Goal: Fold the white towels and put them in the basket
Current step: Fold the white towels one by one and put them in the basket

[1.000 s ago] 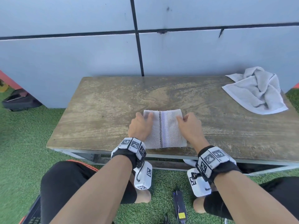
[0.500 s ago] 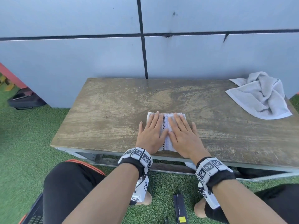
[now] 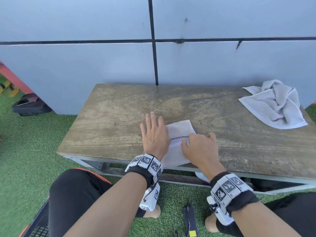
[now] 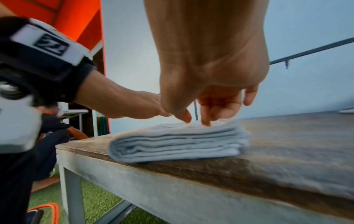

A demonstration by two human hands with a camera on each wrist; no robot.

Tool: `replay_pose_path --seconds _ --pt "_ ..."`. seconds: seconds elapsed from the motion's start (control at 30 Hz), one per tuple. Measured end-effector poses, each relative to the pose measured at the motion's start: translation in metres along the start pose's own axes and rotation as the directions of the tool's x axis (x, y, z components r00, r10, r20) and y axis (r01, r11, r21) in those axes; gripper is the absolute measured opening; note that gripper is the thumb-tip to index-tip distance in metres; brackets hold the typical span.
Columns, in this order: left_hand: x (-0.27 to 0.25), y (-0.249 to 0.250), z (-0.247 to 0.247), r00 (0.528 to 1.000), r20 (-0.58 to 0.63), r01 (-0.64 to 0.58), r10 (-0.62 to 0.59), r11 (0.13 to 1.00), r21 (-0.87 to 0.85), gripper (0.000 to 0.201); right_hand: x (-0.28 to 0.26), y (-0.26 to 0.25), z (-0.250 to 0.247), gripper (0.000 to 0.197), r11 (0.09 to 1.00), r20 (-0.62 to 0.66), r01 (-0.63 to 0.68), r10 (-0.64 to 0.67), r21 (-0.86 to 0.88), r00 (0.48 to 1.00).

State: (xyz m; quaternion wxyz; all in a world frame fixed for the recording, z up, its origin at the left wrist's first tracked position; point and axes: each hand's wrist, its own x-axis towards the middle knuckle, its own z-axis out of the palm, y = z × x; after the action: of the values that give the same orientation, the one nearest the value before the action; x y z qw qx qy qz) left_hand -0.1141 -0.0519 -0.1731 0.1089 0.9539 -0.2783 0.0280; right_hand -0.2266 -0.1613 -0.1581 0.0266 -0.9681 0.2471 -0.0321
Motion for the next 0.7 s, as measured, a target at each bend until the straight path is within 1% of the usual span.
replay_pose_path --seconds 0.07,0.13,0.17,0.2,0.23,0.3,0.37,0.57,0.7 --pt "-0.013 0.003 0.006 1.000 0.004 -0.004 0.005 0.998 -0.059 0.047 0.000 0.003 0.005 0.039 0.997 -0.099 0.012 -0.004 0.080 0.995" --pt "-0.026 0.005 0.016 0.999 0.045 -0.020 0.025 0.992 -0.127 0.048 0.001 0.004 0.014 0.026 0.982 -0.210 0.096 -0.060 0.165 0.976" --pt "-0.031 0.006 0.020 0.996 0.072 -0.038 0.050 0.988 -0.153 0.048 0.002 0.002 0.020 0.024 0.969 -0.216 0.144 -0.099 0.201 0.971" --pt "-0.035 0.006 0.024 0.992 0.099 -0.058 0.075 0.984 -0.168 0.050 0.003 0.000 0.026 0.031 0.954 -0.183 0.178 -0.135 0.240 0.974" --pt "-0.039 0.006 0.028 0.988 0.122 -0.068 0.090 0.982 -0.176 0.051 0.003 -0.001 0.032 0.040 0.940 -0.119 0.186 -0.158 0.285 0.980" --pt "-0.041 0.003 0.033 0.985 0.140 -0.068 0.096 0.979 -0.193 0.054 0.003 -0.003 0.042 0.053 0.927 0.020 0.151 -0.168 0.343 0.986" --pt "-0.040 -0.002 0.035 0.983 0.153 -0.067 0.100 0.976 -0.208 0.056 0.003 0.000 0.050 0.058 0.932 0.116 0.114 -0.163 0.345 0.980" --pt "-0.037 -0.015 0.036 0.973 0.181 -0.100 0.144 0.968 -0.231 0.057 0.006 0.005 0.049 0.058 0.942 0.154 0.102 -0.158 0.320 0.975" --pt "-0.036 -0.022 0.035 0.970 0.205 -0.084 0.130 0.973 -0.216 0.055 0.005 0.004 0.050 0.057 0.942 0.171 0.093 -0.155 0.322 0.973"
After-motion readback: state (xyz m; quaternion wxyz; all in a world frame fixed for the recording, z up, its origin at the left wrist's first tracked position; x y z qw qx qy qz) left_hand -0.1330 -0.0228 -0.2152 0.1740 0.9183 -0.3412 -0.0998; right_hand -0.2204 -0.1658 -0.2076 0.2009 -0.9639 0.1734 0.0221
